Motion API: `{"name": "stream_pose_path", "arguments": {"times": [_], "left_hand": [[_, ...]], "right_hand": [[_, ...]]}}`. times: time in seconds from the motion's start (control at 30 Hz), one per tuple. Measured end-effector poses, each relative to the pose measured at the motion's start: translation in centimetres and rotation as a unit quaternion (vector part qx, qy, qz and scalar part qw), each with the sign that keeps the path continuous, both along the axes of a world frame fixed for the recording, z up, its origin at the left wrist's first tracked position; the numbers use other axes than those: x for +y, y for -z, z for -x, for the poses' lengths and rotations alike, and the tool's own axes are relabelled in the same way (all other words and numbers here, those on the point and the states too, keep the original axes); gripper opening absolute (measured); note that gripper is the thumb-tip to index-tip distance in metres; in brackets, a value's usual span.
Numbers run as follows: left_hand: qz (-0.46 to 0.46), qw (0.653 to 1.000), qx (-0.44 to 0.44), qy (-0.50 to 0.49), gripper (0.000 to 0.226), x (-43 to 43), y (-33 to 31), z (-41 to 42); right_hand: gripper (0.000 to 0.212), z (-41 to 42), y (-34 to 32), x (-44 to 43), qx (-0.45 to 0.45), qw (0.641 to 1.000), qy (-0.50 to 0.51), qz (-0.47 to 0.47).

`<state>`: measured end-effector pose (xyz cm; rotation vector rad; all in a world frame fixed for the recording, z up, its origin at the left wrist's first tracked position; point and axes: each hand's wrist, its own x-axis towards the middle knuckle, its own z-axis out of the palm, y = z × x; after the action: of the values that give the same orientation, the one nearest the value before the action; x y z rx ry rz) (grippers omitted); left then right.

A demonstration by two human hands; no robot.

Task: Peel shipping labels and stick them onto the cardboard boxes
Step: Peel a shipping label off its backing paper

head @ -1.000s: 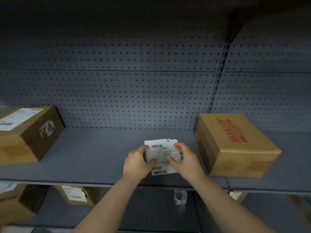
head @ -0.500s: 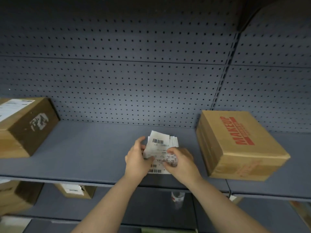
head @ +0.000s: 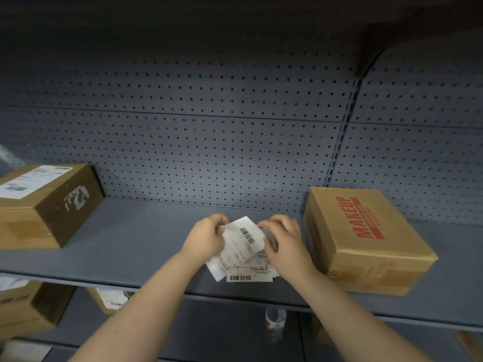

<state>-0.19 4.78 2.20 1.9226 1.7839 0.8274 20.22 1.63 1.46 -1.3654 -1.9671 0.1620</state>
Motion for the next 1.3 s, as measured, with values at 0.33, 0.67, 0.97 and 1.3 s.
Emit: {"name": "stream_pose_path", "arguments": {"times": [0.33, 0.67, 0.97, 1.3], "left_hand": [[-0.052, 0.949, 0.27, 0.153, 0.033, 1.4, -6.2, -2.1], [-0.048, 0.976, 0.156, 0.147, 0.031, 1.4, -5.7, -3.1], [0.11, 0.915, -0.388, -0.032, 0.037, -6.2, -2.9, -3.6], [0.231, 0.839, -0.492, 0.021, 0.011, -6.9, -1.8, -4.8]], "right_hand": [[0.061, -0.6, -1.1, -1.0, -0.205, 0.955, -0.204, -0.067], [0.017, -0.7, 0.5, -0.7, -0.237, 0.927, -0.148, -0.248], [0.016, -1.5, -0.7, 0.0, -0.047, 0.982, -0.05, -0.178], [0.02, -0.8, 0.4, -0.5, -0.088, 0.986, -0.065, -0.125]]}}
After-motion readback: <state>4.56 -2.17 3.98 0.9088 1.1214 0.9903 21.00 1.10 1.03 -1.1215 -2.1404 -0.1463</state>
